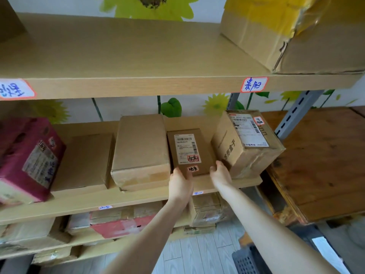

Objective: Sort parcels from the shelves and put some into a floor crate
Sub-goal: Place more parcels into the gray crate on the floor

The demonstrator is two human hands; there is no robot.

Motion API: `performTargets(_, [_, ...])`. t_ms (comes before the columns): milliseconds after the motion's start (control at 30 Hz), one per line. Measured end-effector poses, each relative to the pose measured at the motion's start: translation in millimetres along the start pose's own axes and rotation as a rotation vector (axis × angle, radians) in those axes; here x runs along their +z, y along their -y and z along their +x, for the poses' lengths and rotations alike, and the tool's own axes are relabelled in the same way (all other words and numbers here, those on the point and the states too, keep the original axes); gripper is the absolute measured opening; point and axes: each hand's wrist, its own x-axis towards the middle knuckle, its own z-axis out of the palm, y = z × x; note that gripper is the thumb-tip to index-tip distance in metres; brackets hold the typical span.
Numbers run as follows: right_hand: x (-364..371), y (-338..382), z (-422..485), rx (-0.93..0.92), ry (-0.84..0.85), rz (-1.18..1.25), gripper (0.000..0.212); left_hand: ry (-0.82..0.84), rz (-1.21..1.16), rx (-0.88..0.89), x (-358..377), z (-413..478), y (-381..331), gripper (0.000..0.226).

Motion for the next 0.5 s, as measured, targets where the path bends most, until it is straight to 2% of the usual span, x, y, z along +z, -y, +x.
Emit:
performTargets(133, [-3.2,-2.1,4.6,0.014,-0.019,0.034,0.038,-0.057,0.056,-0.076,1.8,4.1,-1.3,0.037])
performTargets(233, [-9.3,-9.9,-1.4,-0.033,-0.024,0.1,0.038,-0.146,0.03,-0.093,0.8,1.2,0.6,0.029])
performTargets(367, [-21.1,-18.7,-24.2,-0.081,-0.06,0.313,0.037,-0.251,-0.127,-0.078,1.4,-10.8,7.3,0.021])
performTargets(500, [-26.4,-31.4,-48.4,-0.112,-0.088,0.454,0.033,-0.289,-0.367,-0.018,-3.4,-33.5,10.8,0.027])
